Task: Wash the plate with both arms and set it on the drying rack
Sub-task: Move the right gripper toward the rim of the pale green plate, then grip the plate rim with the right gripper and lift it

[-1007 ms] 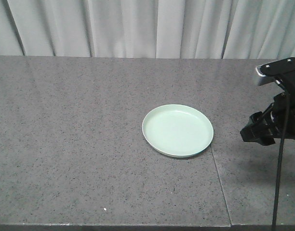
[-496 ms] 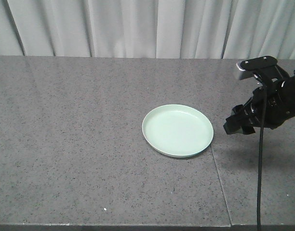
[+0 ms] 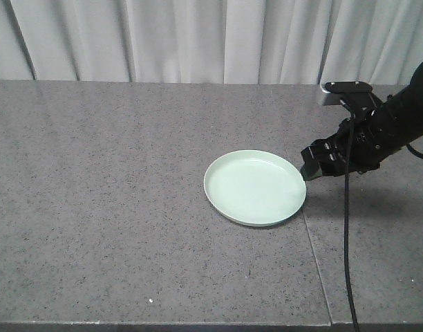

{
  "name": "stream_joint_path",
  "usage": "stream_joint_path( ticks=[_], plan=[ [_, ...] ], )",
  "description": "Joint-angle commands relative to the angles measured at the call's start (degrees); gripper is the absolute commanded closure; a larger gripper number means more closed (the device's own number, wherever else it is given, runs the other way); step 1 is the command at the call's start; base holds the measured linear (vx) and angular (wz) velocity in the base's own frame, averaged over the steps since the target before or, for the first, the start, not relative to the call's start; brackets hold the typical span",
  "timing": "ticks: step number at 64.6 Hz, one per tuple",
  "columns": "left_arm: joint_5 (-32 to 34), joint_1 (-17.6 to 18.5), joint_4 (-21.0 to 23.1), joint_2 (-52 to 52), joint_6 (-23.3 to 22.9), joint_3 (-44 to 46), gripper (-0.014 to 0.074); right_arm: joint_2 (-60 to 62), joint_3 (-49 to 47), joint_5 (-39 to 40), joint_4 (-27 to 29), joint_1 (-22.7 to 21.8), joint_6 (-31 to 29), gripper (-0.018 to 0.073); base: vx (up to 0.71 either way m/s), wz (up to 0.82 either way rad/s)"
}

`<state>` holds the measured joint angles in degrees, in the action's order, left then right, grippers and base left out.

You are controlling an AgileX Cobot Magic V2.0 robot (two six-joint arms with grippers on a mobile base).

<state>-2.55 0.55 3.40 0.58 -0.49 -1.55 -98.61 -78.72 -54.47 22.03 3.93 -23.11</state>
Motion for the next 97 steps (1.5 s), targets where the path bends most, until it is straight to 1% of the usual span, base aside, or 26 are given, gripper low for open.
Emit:
stream_joint_path(
  ticks=[1, 24, 38, 52, 59, 71, 75, 88, 97],
  plan=[
    [4.32, 0.42, 0.10, 0.91, -0.48, 1.51, 0.0603, 0.29, -2.96, 1.71, 2.57, 0.02, 0.22, 0.0099, 0.00, 0.00],
    [4.32, 0.42, 0.10, 0.91, -0.48, 1.51, 0.0603, -6.79, -7.57, 1.73, 2.77, 0.02, 1.83, 0.0104, 0.00, 0.00],
    [4.32, 0.42, 0.10, 0.91, -0.48, 1.51, 0.0603, -9.62, -8.08, 2.34, 4.22, 0.02, 1.83, 0.0106, 0.00, 0.00],
    [4.32, 0.42, 0.10, 0.91, -0.48, 1.51, 0.0603, -11.47, -8.49, 2.45, 4.30, 0.02, 1.83, 0.0118, 0.00, 0.00],
    [4.32, 0.42, 0.10, 0.91, -0.48, 1.51, 0.0603, -11.69, -8.49, 2.39, 4.25, 0.02, 1.83, 0.0175, 0.00, 0.00],
    [4.32, 0.42, 0.10, 0.91, -0.48, 1.51, 0.0603, -12.24, -8.49, 2.05, 4.25, 0.02, 1.78, 0.0314, 0.00, 0.00],
    [4.32, 0.42, 0.10, 0.91, -0.48, 1.51, 0.0603, -12.52, -8.49, 1.87, 4.25, 0.02, 1.83, 0.0331, 0.00, 0.00],
    [4.32, 0.42, 0.10, 0.91, -0.48, 1.51, 0.0603, -12.93, -8.49, 1.53, 4.30, 0.02, 2.04, 0.0340, 0.00, 0.00],
    [4.32, 0.42, 0.10, 0.91, -0.48, 1.51, 0.0603, -12.96, -8.49, 1.21, 4.30, 0.02, 2.38, 0.0418, 0.00, 0.00]
  ],
)
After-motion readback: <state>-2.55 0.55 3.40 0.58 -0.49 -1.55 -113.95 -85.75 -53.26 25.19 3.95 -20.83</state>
